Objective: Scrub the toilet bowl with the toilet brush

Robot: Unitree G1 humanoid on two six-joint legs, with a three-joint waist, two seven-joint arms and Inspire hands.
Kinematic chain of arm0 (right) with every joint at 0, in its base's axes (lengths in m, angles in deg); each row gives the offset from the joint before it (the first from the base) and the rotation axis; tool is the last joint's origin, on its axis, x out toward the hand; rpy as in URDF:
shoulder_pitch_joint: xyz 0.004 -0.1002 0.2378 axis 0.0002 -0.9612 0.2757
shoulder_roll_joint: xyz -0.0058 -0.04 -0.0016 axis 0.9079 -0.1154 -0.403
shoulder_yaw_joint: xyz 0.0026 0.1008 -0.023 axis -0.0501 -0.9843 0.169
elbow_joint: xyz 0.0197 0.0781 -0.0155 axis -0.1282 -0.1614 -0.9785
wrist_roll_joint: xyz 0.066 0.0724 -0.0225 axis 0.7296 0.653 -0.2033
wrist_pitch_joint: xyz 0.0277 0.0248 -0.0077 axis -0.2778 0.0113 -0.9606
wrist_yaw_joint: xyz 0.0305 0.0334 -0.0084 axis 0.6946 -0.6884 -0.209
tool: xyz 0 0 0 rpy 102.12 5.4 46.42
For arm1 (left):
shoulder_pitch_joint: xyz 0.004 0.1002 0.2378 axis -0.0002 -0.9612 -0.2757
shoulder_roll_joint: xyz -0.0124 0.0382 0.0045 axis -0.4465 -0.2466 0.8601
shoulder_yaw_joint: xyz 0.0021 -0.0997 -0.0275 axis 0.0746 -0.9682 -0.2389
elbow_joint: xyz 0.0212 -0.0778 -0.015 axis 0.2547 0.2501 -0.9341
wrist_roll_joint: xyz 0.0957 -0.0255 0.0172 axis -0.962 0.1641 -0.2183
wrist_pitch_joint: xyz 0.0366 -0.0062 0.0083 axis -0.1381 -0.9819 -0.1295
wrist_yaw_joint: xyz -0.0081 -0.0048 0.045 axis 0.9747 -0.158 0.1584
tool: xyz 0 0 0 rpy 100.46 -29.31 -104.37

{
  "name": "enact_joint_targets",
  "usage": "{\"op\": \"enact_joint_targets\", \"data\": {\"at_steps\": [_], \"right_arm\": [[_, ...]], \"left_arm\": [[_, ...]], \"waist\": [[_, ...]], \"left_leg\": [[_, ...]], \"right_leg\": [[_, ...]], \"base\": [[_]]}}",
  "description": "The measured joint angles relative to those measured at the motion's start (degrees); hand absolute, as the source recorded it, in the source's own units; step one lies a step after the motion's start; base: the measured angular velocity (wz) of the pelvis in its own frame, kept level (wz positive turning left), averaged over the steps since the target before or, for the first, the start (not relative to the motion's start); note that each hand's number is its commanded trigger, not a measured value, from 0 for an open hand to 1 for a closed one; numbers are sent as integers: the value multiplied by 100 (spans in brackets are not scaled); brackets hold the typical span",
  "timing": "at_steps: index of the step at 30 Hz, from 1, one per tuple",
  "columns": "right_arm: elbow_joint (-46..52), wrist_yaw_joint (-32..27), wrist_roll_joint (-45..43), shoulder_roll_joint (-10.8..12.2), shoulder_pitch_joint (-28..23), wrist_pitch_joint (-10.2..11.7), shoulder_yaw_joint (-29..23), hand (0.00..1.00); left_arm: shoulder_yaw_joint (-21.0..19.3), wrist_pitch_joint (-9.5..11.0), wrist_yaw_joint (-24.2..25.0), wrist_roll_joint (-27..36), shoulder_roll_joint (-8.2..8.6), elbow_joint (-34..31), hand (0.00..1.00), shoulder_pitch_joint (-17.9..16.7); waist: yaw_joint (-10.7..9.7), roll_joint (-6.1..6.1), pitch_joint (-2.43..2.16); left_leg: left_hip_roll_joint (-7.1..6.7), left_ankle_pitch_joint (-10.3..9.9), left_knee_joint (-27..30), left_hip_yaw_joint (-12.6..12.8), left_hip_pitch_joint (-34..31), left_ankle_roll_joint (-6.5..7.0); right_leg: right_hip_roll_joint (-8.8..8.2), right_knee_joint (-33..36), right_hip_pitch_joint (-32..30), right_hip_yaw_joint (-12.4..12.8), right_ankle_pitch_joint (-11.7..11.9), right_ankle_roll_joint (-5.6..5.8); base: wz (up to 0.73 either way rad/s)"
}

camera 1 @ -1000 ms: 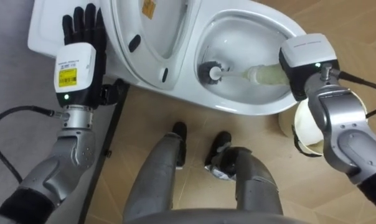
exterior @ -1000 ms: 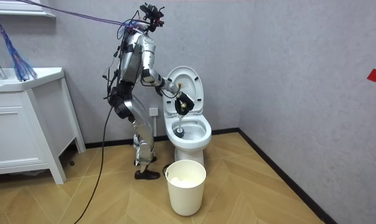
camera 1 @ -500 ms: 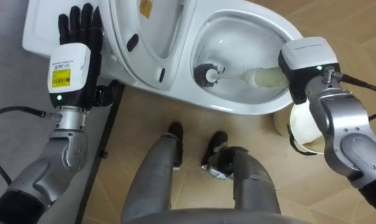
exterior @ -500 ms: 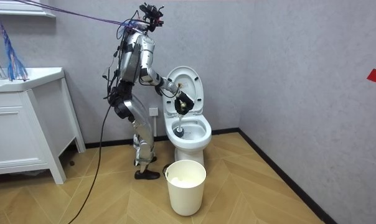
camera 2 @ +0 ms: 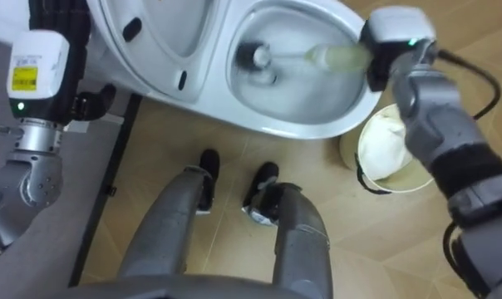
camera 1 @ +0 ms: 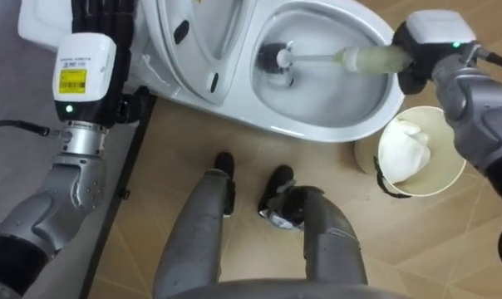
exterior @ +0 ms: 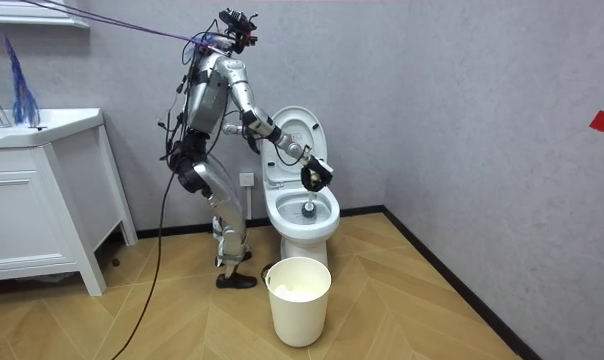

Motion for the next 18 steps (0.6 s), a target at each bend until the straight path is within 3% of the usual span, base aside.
{"op": "enact_joint_targets", "data": {"at_steps": [2,7,12,16,18], "right_arm": [[-377,-272,15,-15,208,136,-10,100],[-336,-474,-276,-32,322,148,-10,100],[154,-463,-936,-34,210,94,147,100],[874,-203,-1540,-37,-88,-111,856,100],[1171,-20,-1862,-114,-261,-227,997,100]], "left_arm": [[-84,-58,12,-269,29,28,0,-4],[-189,-241,100,-577,64,-26,0,-35],[-243,-249,238,-625,78,-50,0,-30],[-214,-249,489,-612,107,-18,0,24],[-148,-248,561,-606,137,25,0,82]], "waist": [[-27,-10,6],[-39,-13,6],[56,0,-1],[266,74,-4],[301,239,-13]], "left_leg": [[-32,27,-29,6,-10,-7],[-89,66,-99,3,-34,-24],[-59,73,-11,14,-26,-38],[28,20,-1,-11,69,-72],[26,-5,-11,-78,53,-80]], "right_leg": [[-47,54,-53,-3,-27,-10],[-104,125,-145,27,-54,-25],[-65,115,-134,50,-52,-47],[51,-38,26,25,-10,-71],[67,-77,70,-37,-17,-59]], "base": [[6],[2],[-4],[-7],[5]]}}
